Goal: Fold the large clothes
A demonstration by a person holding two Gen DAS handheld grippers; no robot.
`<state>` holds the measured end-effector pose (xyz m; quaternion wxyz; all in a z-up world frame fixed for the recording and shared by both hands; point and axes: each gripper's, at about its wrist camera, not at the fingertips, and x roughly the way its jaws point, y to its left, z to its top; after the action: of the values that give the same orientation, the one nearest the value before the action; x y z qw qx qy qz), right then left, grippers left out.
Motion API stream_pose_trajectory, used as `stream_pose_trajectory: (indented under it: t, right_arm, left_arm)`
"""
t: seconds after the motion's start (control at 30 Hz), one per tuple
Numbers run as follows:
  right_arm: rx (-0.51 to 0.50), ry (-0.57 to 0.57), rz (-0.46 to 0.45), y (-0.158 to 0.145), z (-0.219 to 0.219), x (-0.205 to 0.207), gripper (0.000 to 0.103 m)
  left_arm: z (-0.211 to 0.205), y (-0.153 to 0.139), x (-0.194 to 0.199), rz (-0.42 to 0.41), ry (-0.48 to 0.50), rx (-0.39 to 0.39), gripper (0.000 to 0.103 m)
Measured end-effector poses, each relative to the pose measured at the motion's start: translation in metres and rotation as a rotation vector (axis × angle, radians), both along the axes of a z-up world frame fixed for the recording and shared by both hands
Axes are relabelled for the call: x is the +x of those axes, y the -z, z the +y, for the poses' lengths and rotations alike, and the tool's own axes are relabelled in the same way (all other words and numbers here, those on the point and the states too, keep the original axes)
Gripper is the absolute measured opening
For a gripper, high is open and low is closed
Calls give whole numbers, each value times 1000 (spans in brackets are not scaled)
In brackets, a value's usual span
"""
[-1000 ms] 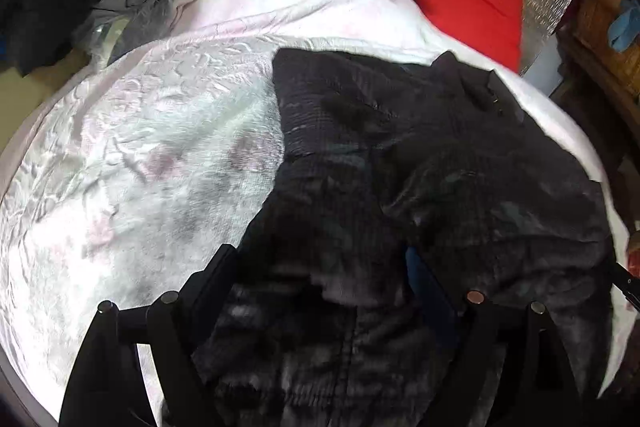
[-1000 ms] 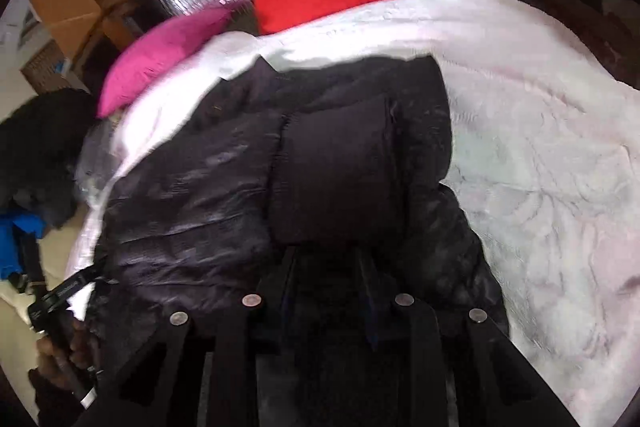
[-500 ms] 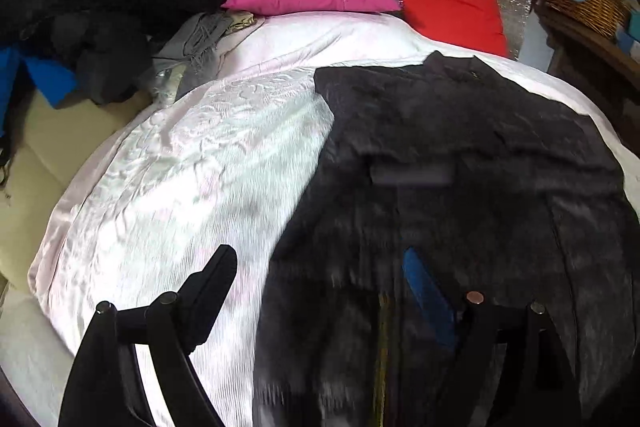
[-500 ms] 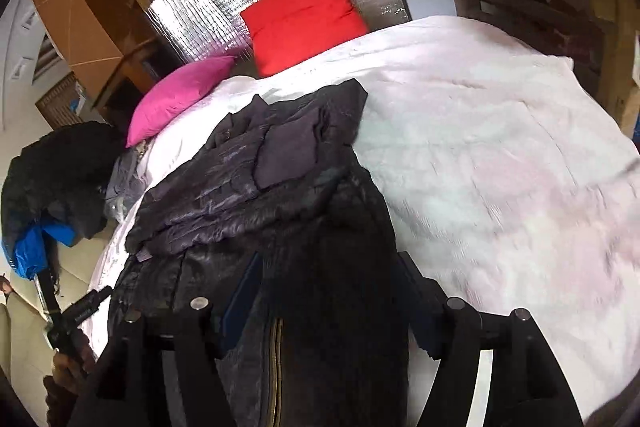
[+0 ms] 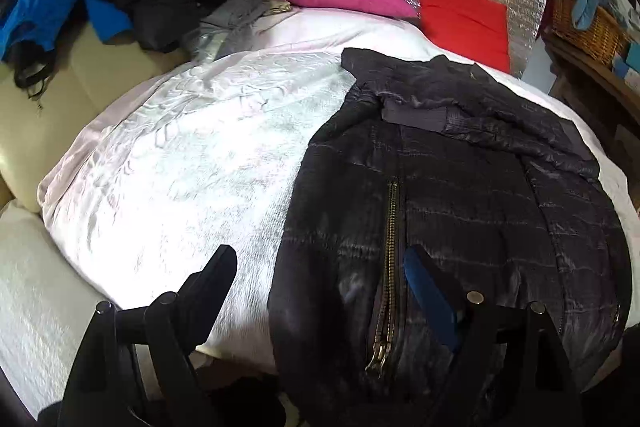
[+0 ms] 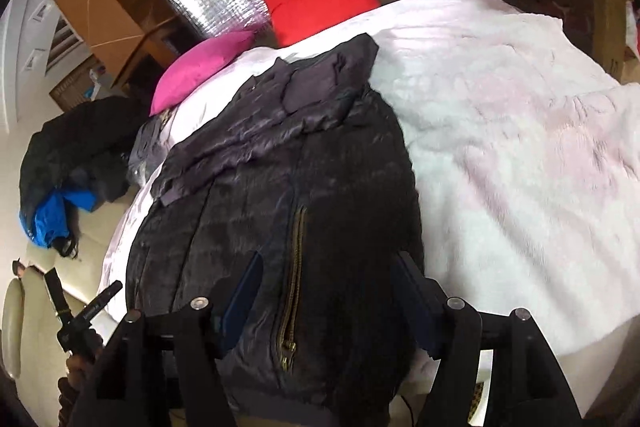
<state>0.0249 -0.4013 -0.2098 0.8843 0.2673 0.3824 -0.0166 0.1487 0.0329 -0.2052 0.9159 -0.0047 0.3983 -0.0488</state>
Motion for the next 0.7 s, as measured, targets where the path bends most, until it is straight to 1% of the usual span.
stream_pose_trajectory:
  t: [0.1, 0.27, 0.3, 0.37, 0.43, 0.5, 0.53, 0.57, 0.6, 0.7]
  right_arm:
    - [-12, -16, 24, 4, 7, -8, 71]
    - [-50, -60, 89, 14, 22, -22, 71]
    - [-59, -68, 111, 18, 25, -25, 71]
    - [-81, -83, 165, 27, 33, -32, 71]
    - [-95, -93, 198, 33, 38, -37, 71]
    - [-107, -95, 222, 38, 41, -40, 71]
    - [-111, -94, 237, 42, 42, -40, 71]
    - [-113, -93, 253, 46, 43, -38, 71]
    - [-113, -87, 266, 50, 43, -36, 71]
    - [-96, -60, 299, 62, 42, -32, 71]
  left_arm:
    - [1, -1, -6, -6, -2, 1, 86]
    - [4, 6, -17, 27, -18, 2, 86]
    - [5, 8, -21, 45, -28, -4, 86]
    - [11, 17, -31, 97, -49, -49, 86]
    - [18, 25, -39, 137, -76, -84, 86]
    - [27, 38, -41, 211, -127, -128, 87]
    - [32, 47, -40, 262, -150, -164, 87]
    - [35, 52, -38, 290, -167, -186, 87]
    - [37, 57, -37, 309, -181, -201, 87]
    - [34, 59, -38, 298, -165, -198, 87]
